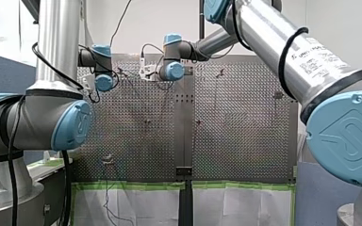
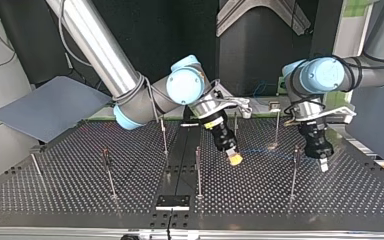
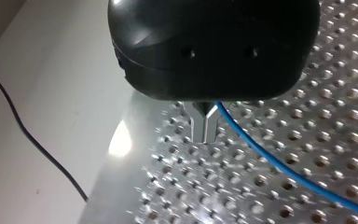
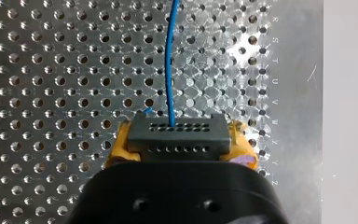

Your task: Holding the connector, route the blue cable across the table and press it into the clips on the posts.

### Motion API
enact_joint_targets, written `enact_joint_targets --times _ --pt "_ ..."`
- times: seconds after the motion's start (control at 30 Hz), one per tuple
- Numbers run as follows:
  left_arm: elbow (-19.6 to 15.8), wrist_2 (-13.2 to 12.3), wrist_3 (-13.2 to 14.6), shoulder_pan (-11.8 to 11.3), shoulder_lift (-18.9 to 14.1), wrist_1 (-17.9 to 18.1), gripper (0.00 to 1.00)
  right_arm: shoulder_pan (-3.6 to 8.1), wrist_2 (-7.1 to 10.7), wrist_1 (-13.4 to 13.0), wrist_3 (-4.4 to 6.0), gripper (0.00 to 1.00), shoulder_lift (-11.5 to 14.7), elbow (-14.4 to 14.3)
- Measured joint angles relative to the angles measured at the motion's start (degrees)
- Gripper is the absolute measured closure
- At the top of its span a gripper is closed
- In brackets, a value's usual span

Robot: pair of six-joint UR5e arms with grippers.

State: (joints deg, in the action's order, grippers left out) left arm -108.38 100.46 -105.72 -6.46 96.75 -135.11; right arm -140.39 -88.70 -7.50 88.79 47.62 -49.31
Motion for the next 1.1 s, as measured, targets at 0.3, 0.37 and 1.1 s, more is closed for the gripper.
enact_joint_targets --times 0.3,0.37,1.1 --pt "0.10 -0.28 -0.54 -0.65 0.90 0.05 1.00 0.09 0.01 0.11 0.00 1.00 0.01 0.34" --pt "0.11 -0.34 -0.96 -0.70 0.90 -0.02 1.00 0.09 -0.08 0.18 0.00 1.00 0.03 0.53" --pt "-0.40 2.40 -5.49 -0.10 0.74 -8.52 0.00 0.08 -4.25 1.95 -0.16 1.00 0.07 1.23"
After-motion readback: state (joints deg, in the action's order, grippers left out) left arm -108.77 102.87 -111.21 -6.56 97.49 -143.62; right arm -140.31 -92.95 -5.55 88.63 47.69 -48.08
